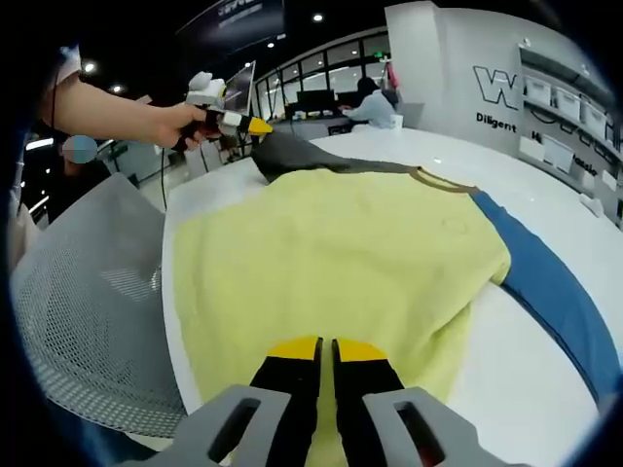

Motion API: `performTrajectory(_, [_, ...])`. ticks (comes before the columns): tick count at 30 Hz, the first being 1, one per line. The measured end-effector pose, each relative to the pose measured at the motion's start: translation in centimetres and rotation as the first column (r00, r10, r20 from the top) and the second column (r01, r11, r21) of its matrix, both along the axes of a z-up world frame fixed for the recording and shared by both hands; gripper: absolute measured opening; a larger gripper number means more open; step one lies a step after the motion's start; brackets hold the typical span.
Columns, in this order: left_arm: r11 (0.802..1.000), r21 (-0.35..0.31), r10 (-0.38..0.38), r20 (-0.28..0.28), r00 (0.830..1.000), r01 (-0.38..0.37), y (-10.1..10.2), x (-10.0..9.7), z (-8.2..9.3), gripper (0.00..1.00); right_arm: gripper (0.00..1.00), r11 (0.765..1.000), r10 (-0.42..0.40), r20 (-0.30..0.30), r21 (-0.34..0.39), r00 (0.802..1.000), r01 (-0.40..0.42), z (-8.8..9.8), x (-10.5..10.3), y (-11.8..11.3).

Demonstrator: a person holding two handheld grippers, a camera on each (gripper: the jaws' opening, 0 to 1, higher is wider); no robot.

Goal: Fold the garment on the visible template until the final outline fits inside the template.

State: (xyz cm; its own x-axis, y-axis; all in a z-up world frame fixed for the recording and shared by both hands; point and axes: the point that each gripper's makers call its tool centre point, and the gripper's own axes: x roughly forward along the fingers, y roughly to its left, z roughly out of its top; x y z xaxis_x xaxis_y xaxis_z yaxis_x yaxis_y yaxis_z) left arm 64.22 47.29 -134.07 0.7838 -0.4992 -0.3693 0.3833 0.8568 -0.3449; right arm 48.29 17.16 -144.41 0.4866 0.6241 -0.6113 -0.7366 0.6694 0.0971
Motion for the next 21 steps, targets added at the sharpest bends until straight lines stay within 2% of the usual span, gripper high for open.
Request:
performTrajectory(2, [0.999,0.035,-0.020,0.003,1.000,0.020,-0.9,0.0,-0.3,0.00,0.00,1.000,-0.001,0.001,-0.001,1.000,0.001,0.0,0.0,0.0])
performTrajectory(3, [0.999,0.013,-0.051,-0.006,0.999,0.051,-2.6,-0.2,-0.1,0.00,0.00,1.000,-0.002,0.001,-0.001,1.000,0.002,0.0,0.1,-0.1])
performTrajectory(5, [0.995,-0.039,-0.088,0.012,0.996,0.088,-5.1,-0.2,0.4,0.00,0.00,1.000,-0.007,0.000,0.000,1.000,0.007,0.0,0.1,-0.1])
performTrajectory(8, [0.991,-0.044,-0.130,0.006,0.992,0.130,-8.7,-0.6,-0.1,0.00,0.00,1.000,-0.005,-0.002,-0.001,1.000,0.005,0.0,0.1,-0.1])
performTrajectory(10, [0.984,-0.052,-0.172,-0.018,0.985,0.171,-11.4,-1.4,-1.0,0.00,0.00,1.000,-0.004,-0.002,-0.002,1.000,0.004,0.0,0.1,-0.1])
performTrajectory(12, [0.971,-0.049,-0.235,-0.043,0.971,0.233,-14.1,-2.6,-2.1,0.00,0.00,1.000,-0.006,-0.004,-0.002,1.000,0.006,0.0,0.1,0.0])
performTrajectory(14, [0.961,-0.067,-0.273,-0.072,0.959,0.268,-15.8,-3.5,-3.0,0.00,0.00,1.000,-0.010,-0.006,0.001,1.000,0.010,0.0,0.1,0.0])
performTrajectory(15, [0.955,-0.071,-0.293,-0.084,0.952,0.287,-16.4,-4.0,-3.4,0.00,0.00,1.000,-0.011,-0.007,0.000,1.000,0.011,0.0,0.1,0.0])
performTrajectory(17, [0.945,-0.019,-0.327,-0.051,0.944,0.327,-16.9,-4.7,-3.4,0.01,0.00,1.000,-0.009,-0.008,-0.002,1.000,0.009,0.0,0.1,0.0])
performTrajectory(20, [0.955,-0.037,-0.294,-0.017,0.956,0.293,-15.7,-4.7,-2.4,0.10,0.00,1.000,-0.008,-0.009,-0.004,1.000,0.008,0.0,0.1,0.0])
performTrajectory(21, [0.963,-0.011,-0.270,0.006,0.963,0.270,-14.4,-4.3,-2.0,0.09,0.00,1.000,-0.010,-0.009,-0.002,1.000,0.010,0.0,0.1,0.0])
